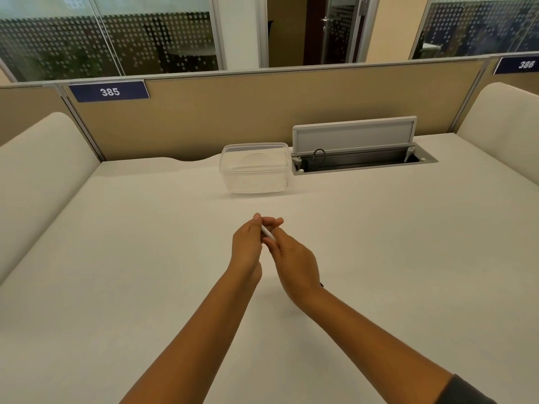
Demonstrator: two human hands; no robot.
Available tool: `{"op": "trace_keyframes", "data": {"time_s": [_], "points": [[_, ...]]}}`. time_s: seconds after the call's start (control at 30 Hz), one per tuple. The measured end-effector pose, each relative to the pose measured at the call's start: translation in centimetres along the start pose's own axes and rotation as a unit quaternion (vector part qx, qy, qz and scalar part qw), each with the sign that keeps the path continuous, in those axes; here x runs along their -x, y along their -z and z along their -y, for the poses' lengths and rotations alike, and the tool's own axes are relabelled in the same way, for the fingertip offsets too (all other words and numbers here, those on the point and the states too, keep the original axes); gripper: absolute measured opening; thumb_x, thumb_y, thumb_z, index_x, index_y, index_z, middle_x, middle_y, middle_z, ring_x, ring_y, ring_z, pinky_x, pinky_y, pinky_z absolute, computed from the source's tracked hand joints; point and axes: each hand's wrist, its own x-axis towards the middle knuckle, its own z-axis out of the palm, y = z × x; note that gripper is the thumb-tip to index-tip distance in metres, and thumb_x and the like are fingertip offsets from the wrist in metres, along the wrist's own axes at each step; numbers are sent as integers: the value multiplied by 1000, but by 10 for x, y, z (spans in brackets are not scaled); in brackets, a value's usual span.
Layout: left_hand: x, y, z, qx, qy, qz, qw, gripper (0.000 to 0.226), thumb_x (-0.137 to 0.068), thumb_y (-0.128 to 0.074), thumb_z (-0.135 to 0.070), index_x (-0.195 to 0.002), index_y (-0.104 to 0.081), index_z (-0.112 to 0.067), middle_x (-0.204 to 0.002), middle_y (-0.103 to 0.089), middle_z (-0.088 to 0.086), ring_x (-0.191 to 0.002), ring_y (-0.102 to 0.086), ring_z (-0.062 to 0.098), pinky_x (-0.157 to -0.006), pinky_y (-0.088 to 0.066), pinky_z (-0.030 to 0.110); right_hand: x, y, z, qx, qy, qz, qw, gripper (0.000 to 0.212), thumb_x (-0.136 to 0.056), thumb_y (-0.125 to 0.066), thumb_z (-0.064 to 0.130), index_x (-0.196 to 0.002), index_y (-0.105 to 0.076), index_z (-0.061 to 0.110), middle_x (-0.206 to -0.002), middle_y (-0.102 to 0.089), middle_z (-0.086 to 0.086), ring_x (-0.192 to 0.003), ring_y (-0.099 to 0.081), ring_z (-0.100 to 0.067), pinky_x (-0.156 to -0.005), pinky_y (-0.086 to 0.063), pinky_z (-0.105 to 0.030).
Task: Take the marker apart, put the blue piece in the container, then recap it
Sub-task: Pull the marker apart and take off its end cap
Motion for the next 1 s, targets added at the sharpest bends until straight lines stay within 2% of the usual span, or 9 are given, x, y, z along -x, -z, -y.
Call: {"op": "trace_keyframes", "data": {"time_s": [0.07, 0.13, 0.27, 0.37, 0.57, 0.73, 0.8, 0.9, 1.0], "points": [[-2, 7, -4, -10, -5, 48, 999, 38, -99, -35, -29, -80, -64, -15, -92, -73, -2, -90, -67, 9, -73, -46, 21, -6, 7, 3, -135, -77, 97, 983, 40, -95, -31, 49, -111, -57, 23, -79, -65, 4, -65, -58, -9, -59, -46, -25], [-5, 15, -10, -15, 4, 108, 994, 39, -99, -35, -28, -82, -67, -14, -96, -74, 0, -99, -66, 16, -78, -49, 25, -12, 17, 2, -246, -166, 224, 928, 46, -95, -28, 51, -94, -56, 15, -66, -58, 4, -52, -50, -5, -51, -41, -22], [-5, 17, -9, -83, -31, 91, 992, 35, -97, -40, -30, -87, -67, -11, -95, -73, -3, -95, -66, 12, -74, -48, 24, -20, 30, -2, -239, -148, 355, 892, 28, -100, -30, 30, -105, -54, 16, -87, -68, -4, -68, -64, -7, -62, -53, -16], [-2, 13, -2, -91, -47, 53, 993, 34, -97, -40, -28, -83, -67, -13, -95, -72, -2, -92, -66, 10, -65, -45, 12, -22, 27, -3, -211, -174, 308, 911, 26, -98, -40, 21, -106, -61, 8, -103, -70, -14, -81, -67, -13, -72, -54, -22], [3, 9, 6, -71, -47, 10, 996, 35, -98, -39, -25, -80, -67, -14, -97, -72, 4, -93, -66, 10, -68, -42, 15, -20, 22, -6, -83, -158, 199, 964, 14, -82, -67, 28, -84, -69, 14, -79, -73, -4, -71, -69, -12, -73, -55, -26], [5, 3, 7, -65, -63, 2, 996, 29, -96, -45, -29, -79, -68, -20, -91, -73, -6, -84, -66, -1, -66, -40, 14, -18, 18, -4, 34, -146, 126, 981, 34, -71, -74, 45, -64, -46, 27, -62, -56, 12, -57, -54, -7, -53, -40, -20], [5, 4, 5, -62, -67, 9, 996, 29, -95, -46, -30, -81, -69, -20, -92, -73, -7, -84, -66, -1, -66, -40, 14, -18, 16, -6, 30, -153, 121, 980, 32, -72, -72, 49, -72, -48, 27, -69, -57, 11, -60, -53, -6, -53, -39, -19], [5, 6, 0, -57, -74, 13, 996, 28, -94, -46, -32, -83, -69, -21, -96, -72, -7, -88, -66, 1, -68, -42, 15, -18, 20, -9, -42, -148, 182, 971, 37, -78, -65, 48, -105, -58, 23, -98, -63, 11, -77, -57, -6, -59, -42, -16], [4, 10, -3, -52, -76, 15, 996, 28, -95, -45, -33, -85, -68, -21, -100, -72, -3, -93, -65, 7, -72, -43, 19, -14, 23, -12, -94, -120, 185, 971, 29, -84, -62, 38, -106, -66, 20, -107, -68, 5, -85, -58, -5, -76, -49, -22]]}}
